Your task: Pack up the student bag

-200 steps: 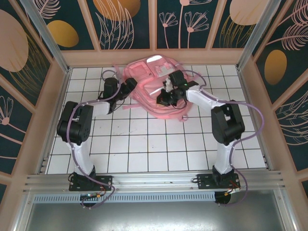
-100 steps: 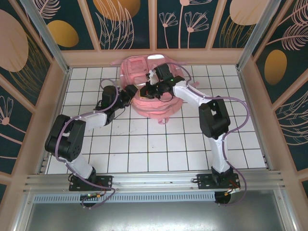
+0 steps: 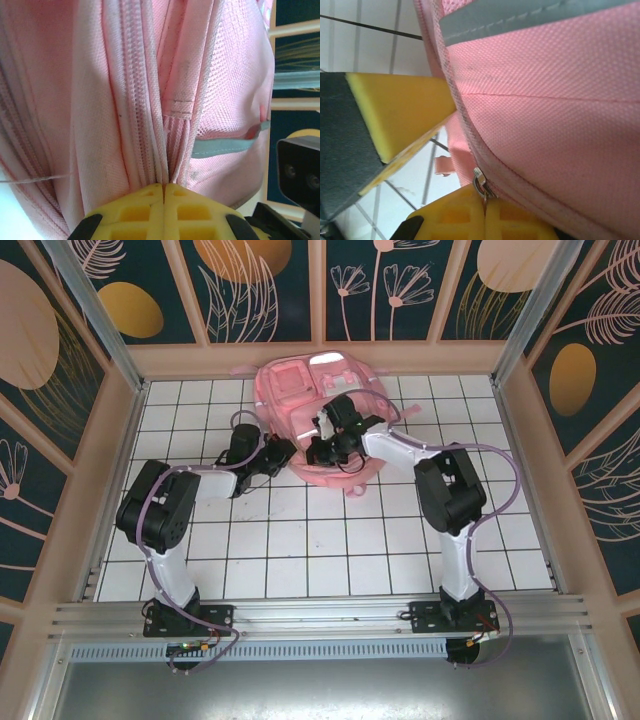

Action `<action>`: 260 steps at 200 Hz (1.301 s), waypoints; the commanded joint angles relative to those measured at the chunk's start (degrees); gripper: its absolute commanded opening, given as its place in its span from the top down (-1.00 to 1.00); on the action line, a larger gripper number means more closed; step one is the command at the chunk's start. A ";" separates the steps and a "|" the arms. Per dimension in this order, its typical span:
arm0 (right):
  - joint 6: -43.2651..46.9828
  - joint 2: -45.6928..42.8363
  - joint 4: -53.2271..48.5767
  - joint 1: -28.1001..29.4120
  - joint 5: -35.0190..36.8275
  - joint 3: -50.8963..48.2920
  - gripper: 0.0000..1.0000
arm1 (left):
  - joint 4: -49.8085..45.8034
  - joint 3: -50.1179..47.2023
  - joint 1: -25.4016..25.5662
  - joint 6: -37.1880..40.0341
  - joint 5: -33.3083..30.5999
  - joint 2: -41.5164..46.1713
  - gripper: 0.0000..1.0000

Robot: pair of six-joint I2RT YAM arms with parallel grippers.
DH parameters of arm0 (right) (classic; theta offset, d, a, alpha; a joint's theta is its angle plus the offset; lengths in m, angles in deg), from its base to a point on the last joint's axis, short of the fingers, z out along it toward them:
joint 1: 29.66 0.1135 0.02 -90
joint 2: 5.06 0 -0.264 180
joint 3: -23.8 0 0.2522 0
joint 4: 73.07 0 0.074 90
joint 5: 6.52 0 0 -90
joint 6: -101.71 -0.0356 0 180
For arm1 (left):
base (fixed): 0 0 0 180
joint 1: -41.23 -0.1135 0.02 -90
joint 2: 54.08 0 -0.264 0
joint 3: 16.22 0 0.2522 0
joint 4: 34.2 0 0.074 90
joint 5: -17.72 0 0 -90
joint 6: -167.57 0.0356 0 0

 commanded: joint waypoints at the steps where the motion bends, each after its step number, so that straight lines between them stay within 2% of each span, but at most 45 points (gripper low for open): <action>1: 7.02 -5.09 -18.36 1.15 9.53 -1.24 1.00 | 1.18 1.83 -1.93 3.19 -7.98 1.30 1.00; 20: 8.46 -6.35 -22.45 -1.33 16.39 -0.14 1.00 | 0.29 0.67 -1.90 3.76 -8.50 2.13 1.00; 45: 10.19 -7.35 -24.93 -3.09 21.64 2.40 1.00 | 1.27 -1.34 -2.06 2.95 -8.55 2.26 1.00; 48: 10.43 -7.32 -25.22 -4.64 22.66 2.82 1.00 | 1.40 -1.51 -2.13 2.90 -8.58 2.38 1.00; 80: 14.00 -3.87 -29.45 -6.47 39.55 6.45 1.00 | 0.73 -1.59 -2.57 3.67 -9.12 2.80 1.00; 96: 13.12 -1.85 -30.60 -7.27 49.02 8.07 1.00 | -0.25 -1.30 -3.03 4.55 -9.41 3.24 1.00; 103: 12.39 -0.96 -31.36 -7.34 50.70 9.39 1.00 | -0.47 -1.13 -3.12 4.71 -9.45 3.44 1.00; 113: 12.51 -0.56 -30.69 -7.10 47.53 10.71 1.00 | -0.66 -0.91 -3.34 4.74 -9.14 3.64 1.00; 126: 13.55 -0.88 -27.41 -6.40 38.53 10.82 1.00 | -1.36 -0.15 -3.29 4.75 -8.18 4.00 0.98; 136: 14.05 -0.70 -25.77 -5.35 32.64 11.14 1.00 | -1.80 0.28 -3.31 4.03 -7.14 4.37 0.67; 155: 14.57 0.98 -24.56 -3.72 29.58 12.77 1.00 | 0.56 -0.61 -3.06 0.29 -4.36 5.77 0.06; 165: 14.99 2.10 -24.56 -1.81 28.96 13.84 1.00 | 1.89 -1.12 -2.37 -1.73 -3.57 6.60 -0.14; 174: 15.30 3.07 -24.51 -0.75 28.27 14.78 1.00 | 2.33 -1.16 -1.42 -2.91 -3.39 7.19 -0.24; 193: 15.21 4.58 -23.46 0.85 25.60 16.30 1.00 | 2.78 -0.17 1.09 -5.19 -2.91 7.09 -0.32; 215: 14.70 5.66 -21.65 2.62 19.22 18.25 1.00 | 5.21 -0.38 3.07 -8.56 -2.91 5.95 -0.35; 260: 13.90 4.82 -18.20 3.93 11.84 19.22 1.00 | 2.10 -0.29 3.64 -7.55 -6.05 3.24 -0.35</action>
